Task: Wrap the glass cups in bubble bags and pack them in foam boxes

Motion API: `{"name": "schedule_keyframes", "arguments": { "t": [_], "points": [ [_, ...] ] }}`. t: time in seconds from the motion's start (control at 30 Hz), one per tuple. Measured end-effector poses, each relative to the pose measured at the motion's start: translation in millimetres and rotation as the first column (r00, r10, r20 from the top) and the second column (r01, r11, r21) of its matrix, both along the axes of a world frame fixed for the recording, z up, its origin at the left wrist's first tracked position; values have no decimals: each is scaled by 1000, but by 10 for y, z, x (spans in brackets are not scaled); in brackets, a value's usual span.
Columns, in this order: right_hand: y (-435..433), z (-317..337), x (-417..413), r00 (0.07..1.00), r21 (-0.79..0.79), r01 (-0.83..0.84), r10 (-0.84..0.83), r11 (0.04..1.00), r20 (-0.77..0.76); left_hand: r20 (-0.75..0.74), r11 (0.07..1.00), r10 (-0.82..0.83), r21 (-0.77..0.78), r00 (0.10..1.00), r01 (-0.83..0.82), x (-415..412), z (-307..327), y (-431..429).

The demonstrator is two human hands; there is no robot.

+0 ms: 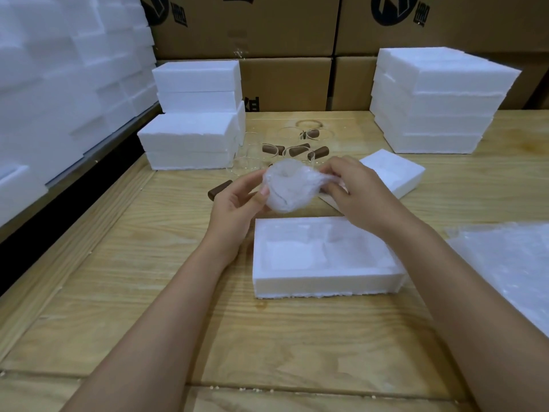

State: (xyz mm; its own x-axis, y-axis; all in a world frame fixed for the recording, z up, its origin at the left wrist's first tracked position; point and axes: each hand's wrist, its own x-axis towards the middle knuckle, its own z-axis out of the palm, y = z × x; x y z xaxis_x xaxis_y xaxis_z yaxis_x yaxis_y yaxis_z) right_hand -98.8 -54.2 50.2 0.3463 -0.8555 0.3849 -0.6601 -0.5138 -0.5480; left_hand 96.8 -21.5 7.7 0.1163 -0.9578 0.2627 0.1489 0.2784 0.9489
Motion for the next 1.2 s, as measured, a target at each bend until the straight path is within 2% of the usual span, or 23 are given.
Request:
{"name": "schedule_keyframes", "arguments": {
  "t": [0.13,0.3,0.57,0.73,0.83,1.0,1.2],
  "points": [
    [102,17,-60,957,28,-45,35,999,289,-69,995,-89,-56,994,85,-2,19,-3],
    [215,-44,-191,886,2,-45,39,999,462,-56,982,-150,-124,987,142,-63,45,25],
    [290,-33,-201,840,-8,-49,46,999,541,-64,983,-152,-113,986,145,-73,98,49],
    [297,-28,-199,785,84,-41,-20,996,619,-40,983,-164,-94,986,160,-83,163,91],
    [295,-25,-196,749,116,-71,-24,991,663,71,983,-139,-110,988,146,-94,184,136],
    [279,0,-208,706,180,-132,-35,975,707,314,985,7,-166,950,47,-133,167,135],
    [246,12,-228,664,316,-157,-137,936,735,325,979,-14,-187,946,79,-123,143,120]
  ]
}}
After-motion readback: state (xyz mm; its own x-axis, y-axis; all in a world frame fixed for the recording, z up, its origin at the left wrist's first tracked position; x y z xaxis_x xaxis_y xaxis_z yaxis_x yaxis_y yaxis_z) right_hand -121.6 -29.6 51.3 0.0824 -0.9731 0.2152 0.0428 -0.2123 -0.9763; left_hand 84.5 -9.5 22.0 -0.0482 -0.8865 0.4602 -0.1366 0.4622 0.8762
